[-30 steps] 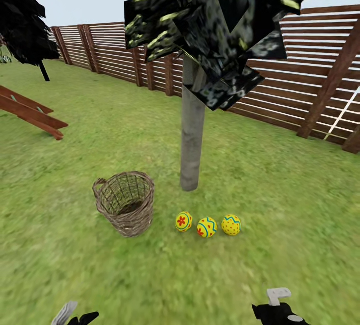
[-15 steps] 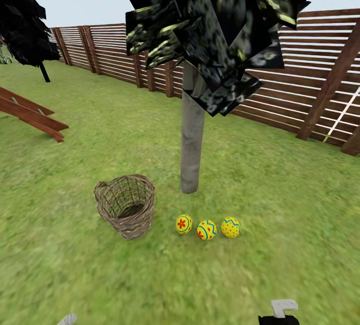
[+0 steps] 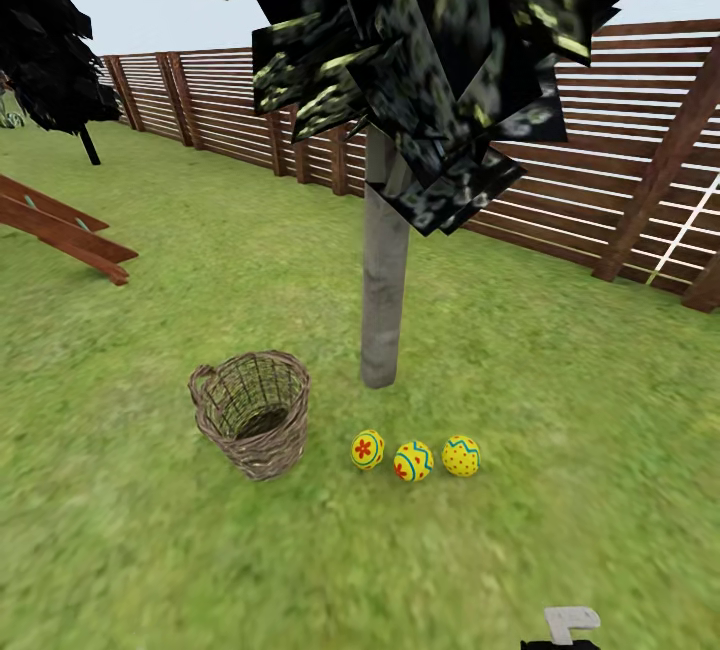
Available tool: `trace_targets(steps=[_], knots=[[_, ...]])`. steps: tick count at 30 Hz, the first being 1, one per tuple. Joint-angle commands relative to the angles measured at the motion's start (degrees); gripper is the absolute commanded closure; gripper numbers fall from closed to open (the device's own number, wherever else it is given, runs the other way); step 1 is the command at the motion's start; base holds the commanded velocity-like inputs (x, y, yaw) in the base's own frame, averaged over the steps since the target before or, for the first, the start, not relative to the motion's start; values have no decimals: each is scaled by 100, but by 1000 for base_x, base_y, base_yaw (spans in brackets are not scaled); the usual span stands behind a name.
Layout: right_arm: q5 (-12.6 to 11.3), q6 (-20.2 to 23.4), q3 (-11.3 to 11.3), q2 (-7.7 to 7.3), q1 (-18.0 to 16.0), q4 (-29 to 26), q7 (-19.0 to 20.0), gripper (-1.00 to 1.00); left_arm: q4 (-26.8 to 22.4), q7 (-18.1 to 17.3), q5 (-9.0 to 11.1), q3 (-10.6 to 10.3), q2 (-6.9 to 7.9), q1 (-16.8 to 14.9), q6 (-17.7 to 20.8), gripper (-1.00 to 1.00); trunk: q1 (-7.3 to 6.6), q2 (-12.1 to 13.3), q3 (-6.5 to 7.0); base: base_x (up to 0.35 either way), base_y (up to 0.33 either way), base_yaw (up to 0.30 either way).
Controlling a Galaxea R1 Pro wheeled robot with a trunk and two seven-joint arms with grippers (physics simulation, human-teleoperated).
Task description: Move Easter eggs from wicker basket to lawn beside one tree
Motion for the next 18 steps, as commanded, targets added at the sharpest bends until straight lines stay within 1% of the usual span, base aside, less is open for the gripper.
trace_targets(steps=[1, 4, 11, 14, 18], knots=[[-52, -26, 49, 2, -4, 11, -5, -100, 40, -14, 5, 48, -1, -2, -38, -100, -1, -2, -4, 0, 0, 0], [-45, -26, 49, 2, -4, 10, -5, -100, 78, -14, 4, 48, -1, -2, -132, -100, -1, -2, -4, 0, 0, 0], [-29, -26, 49, -6, -4, 3, -5, -100, 109, -22, 32, 64, 9, -2, -144, -100, -1, -2, -4, 0, 0, 0], [-30, -20, 49, -3, -4, 9, -2, -100, 195, -29, 37, 58, 9, -2, -149, -100, -1, -2, -4, 0, 0, 0], [-31, -23, 49, 1, 100, 11, 3, -100, 279, -29, 34, 57, 8, -2, -151, -100, -1, -2, -4, 0, 0, 0]])
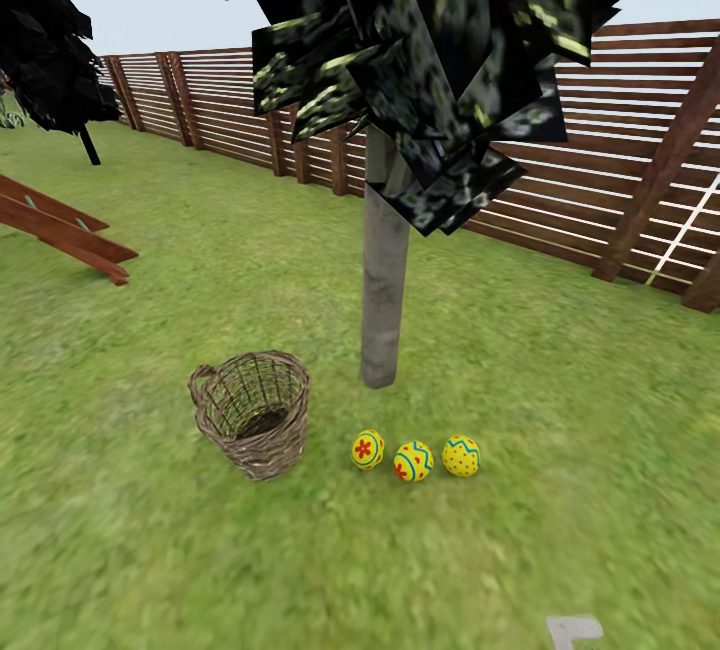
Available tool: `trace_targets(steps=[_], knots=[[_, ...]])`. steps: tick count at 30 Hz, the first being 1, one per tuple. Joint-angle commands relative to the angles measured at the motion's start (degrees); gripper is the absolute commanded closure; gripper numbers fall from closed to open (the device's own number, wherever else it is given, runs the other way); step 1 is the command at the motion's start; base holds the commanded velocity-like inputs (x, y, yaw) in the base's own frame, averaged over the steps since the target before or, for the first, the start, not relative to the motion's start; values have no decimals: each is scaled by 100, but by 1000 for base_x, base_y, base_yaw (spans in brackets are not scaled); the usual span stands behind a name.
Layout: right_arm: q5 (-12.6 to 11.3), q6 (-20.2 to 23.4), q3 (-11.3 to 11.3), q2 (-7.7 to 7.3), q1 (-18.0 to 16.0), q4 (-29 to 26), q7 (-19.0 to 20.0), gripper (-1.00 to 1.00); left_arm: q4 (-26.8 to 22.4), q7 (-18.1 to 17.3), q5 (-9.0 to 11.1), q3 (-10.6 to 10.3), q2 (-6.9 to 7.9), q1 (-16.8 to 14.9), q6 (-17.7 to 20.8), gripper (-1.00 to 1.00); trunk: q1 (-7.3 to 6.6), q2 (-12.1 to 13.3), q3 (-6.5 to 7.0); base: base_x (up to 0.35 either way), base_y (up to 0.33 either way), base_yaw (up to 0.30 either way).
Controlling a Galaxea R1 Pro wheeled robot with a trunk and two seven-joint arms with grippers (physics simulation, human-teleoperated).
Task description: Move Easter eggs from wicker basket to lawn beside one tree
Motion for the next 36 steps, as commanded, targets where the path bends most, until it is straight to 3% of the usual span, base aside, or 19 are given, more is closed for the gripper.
trace_targets(steps=[1, 10, 16, 17, 21, 23, 36], knots=[[-53, -27, 50, 2, 19, 9, -5, -100, 5, -12, 1, 47, 0, -1, 40, -100, -1, -2, -4, 0, 0, 0], [-63, -21, 50, 2, 127, 11, -3, -100, 316, -14, -24, 41, -10, -1, 10, -100, -1, -2, -4, 0, 0, 0], [-70, -27, 50, 2, 173, 11, -4, -100, 359, -21, -31, 19, -93, -1, -449, -100, -1, -2, -4, 0, 0, 0], [-71, -28, 50, 2, 176, 11, -4, -100, 361, -19, -33, -36, -123, -1, -515, -100, -1, -2, -4, 0, 0, 0], [-72, -28, 50, 2, 183, 11, -4, -100, 363, -10, -20, -787, -171, -1, -643, -100, -1, -2, -4, 0, 0, 0], [-72, -27, 50, 2, 199, 11, 1, -100, 364, -10, -12, -988, -171, -1, -654, -100, -1, -2, -4, 0, 0, 0], [-77, 7, 50, 2, 383, 11, 13, -100, 632, -11, -11, -1092, -117, -1, -662, -100, -1, -2, -4, 0, 0, 0]])
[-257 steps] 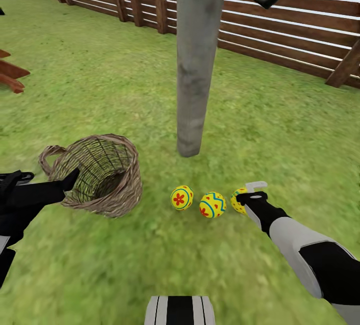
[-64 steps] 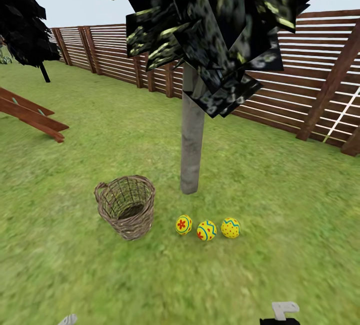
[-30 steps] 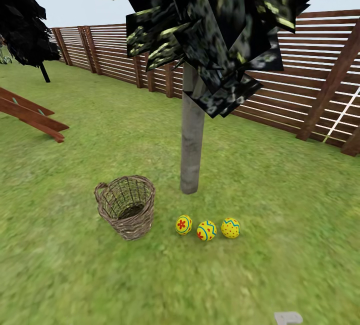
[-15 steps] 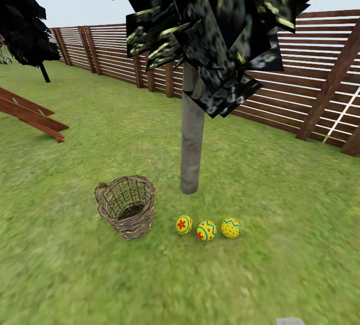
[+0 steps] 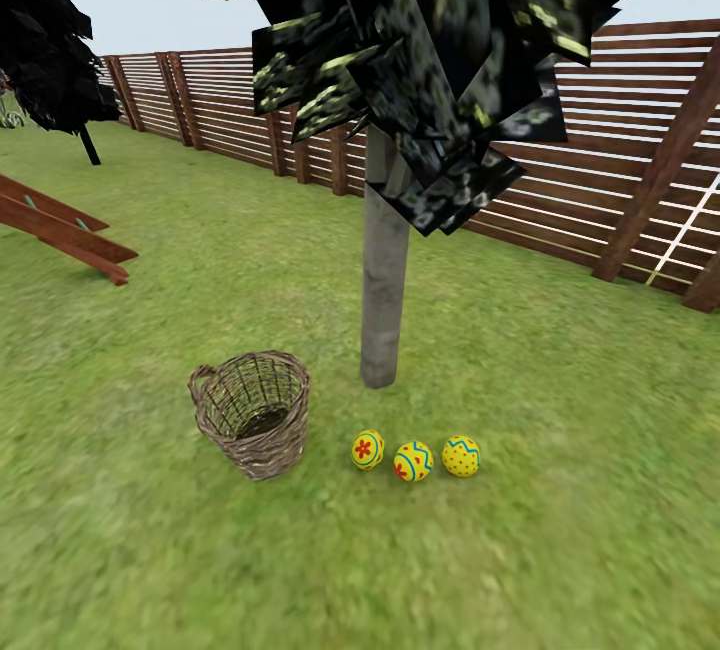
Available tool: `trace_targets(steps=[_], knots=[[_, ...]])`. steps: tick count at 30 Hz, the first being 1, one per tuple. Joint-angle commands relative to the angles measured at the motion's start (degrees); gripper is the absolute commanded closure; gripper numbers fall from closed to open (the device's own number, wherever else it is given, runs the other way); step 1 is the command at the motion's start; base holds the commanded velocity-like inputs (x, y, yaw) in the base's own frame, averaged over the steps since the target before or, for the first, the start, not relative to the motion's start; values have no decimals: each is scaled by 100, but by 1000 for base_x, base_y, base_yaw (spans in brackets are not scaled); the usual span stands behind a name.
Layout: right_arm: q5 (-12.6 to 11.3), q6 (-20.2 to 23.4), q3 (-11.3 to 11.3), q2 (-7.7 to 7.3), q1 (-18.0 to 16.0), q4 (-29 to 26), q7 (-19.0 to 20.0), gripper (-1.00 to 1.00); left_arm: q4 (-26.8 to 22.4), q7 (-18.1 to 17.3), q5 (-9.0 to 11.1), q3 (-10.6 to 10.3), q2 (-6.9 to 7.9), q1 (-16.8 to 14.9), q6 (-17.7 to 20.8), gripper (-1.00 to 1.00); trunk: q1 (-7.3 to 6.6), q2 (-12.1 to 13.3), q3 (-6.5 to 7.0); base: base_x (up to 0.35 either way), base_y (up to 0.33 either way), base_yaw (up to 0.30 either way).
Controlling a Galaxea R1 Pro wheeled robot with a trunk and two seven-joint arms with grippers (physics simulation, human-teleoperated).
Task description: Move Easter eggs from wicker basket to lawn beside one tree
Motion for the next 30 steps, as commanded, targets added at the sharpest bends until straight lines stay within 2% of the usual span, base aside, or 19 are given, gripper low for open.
trace_targets(steps=[1, 30], knots=[[-54, -25, 48, 1, 4, 16, -5, -100, 2, -12, 59, -45, 4, -1, 29, -100, -1, -2, -4, 0, 0, 0], [-51, -16, 43, 22, 14, 14, 7, -100, 17, -18, 77, -41, -38, -1, 31, -100, -1, -2, -4, 0, 0, 0]])
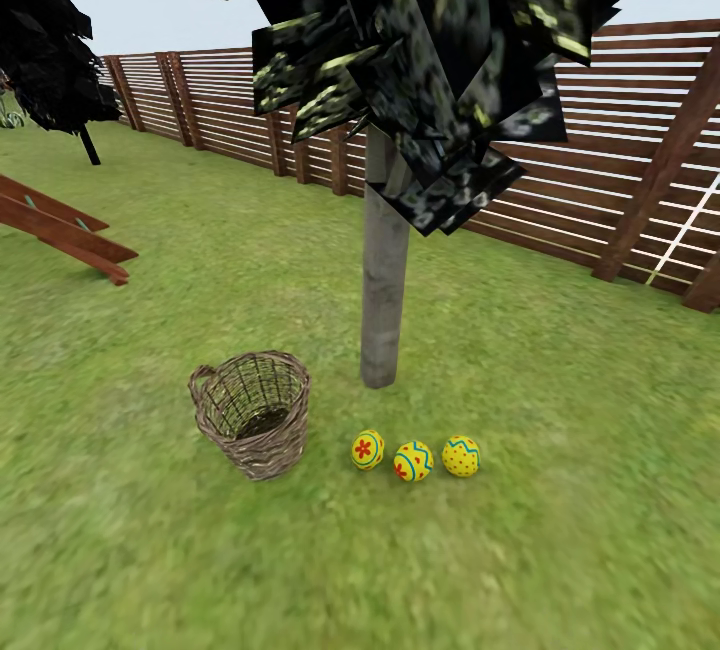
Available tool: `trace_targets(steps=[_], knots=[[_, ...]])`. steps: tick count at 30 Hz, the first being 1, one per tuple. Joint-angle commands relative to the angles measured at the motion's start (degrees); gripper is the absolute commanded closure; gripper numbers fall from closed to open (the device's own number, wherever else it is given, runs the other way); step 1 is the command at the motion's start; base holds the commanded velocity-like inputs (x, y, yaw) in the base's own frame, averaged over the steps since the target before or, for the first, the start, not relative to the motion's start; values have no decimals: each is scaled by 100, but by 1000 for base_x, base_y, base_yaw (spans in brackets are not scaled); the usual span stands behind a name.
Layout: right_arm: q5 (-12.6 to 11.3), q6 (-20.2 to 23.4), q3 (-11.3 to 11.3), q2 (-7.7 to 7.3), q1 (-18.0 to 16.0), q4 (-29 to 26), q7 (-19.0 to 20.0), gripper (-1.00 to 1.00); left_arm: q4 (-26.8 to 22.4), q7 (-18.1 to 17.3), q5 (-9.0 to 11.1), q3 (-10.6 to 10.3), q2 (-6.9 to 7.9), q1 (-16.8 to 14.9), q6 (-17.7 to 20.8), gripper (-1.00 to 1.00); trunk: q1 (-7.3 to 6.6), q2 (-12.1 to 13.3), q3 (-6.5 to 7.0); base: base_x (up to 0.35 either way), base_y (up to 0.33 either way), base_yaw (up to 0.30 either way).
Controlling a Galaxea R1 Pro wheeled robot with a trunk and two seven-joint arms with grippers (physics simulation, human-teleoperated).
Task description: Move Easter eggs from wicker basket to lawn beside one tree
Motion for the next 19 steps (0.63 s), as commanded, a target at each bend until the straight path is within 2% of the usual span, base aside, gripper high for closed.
trace_targets(steps=[1, 19], knots=[[-46, -20, 48, -3, -5, 15, -15, -100, -5, -11, 58, -46, 3, -1, 28, -100, -1, -2, -4, 0, 0, 0], [-41, -25, 51, -1, -5, 61, -27, -100, 177, -13, 59, -46, 4, -1, 28, -100, -1, -2, -4, 0, 0, 0]])
